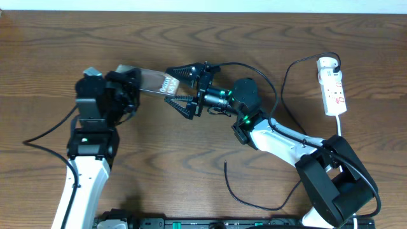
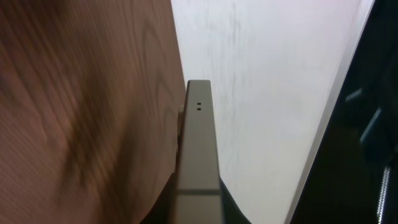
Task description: Plug charger to phone and switch on socket
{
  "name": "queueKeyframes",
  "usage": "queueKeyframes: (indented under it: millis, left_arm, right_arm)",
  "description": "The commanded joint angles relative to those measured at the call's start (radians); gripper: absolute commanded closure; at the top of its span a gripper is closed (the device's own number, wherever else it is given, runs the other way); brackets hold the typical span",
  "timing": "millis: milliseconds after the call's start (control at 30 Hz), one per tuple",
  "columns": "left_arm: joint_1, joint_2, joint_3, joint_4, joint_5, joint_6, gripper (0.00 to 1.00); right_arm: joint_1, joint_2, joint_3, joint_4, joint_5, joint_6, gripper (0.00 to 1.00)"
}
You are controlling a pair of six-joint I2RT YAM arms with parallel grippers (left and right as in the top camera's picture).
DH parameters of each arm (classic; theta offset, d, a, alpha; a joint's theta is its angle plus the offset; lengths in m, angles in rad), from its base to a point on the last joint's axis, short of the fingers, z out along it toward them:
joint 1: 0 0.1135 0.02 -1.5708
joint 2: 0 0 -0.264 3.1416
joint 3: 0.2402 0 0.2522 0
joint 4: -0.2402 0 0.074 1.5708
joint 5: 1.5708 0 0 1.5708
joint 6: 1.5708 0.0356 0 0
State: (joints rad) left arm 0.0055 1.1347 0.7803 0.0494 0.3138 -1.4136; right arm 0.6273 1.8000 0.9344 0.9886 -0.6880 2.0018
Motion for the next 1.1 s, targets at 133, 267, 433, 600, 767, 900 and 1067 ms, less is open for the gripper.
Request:
queueKeyframes:
  millis: [133,267,433,600,767,900,1067]
  left_arm:
    - [0.262,-0.007,0.018,0.024,0.302,0.041,0.93]
    - [0.386,-0.007,0.018,0.053,0.508,0.090,0.93]
    - [0.472,-0.006,0.018,0.122,0.743,0.174,0.93]
    - [0.482,0.005,0.018,0.197,0.931,0.257,0.93]
    - [0.481,0.062,0.018,0.340,1.080,0.260,0.93]
    - [0.478,0.158,0.018,0.470,1.226,0.207,0.93]
    - [0.436,0.224,0.019,0.535,1.259,0.205,0.93]
  right_arm:
    - [-0.006,-0.004,0.013,-0.035,0.001,-0.080,0.01]
    - [-0.018,-0.004,0.014,-0.078,0.001,-0.180,0.01]
    - [-0.045,-0.004,0.014,-0.088,0.001,-0.470,0.02]
    - [-0.094,-0.005,0.014,-0.145,-0.070,-0.694,0.01]
    - [-0.189,-0.005,0.071,-0.410,-0.196,-0.914,0.01]
    - [-0.239,-0.007,0.272,-0.943,-0.189,-1.258,0.01]
    - [-0.222,-0.007,0.569,-1.592,0.129,-1.556,0.01]
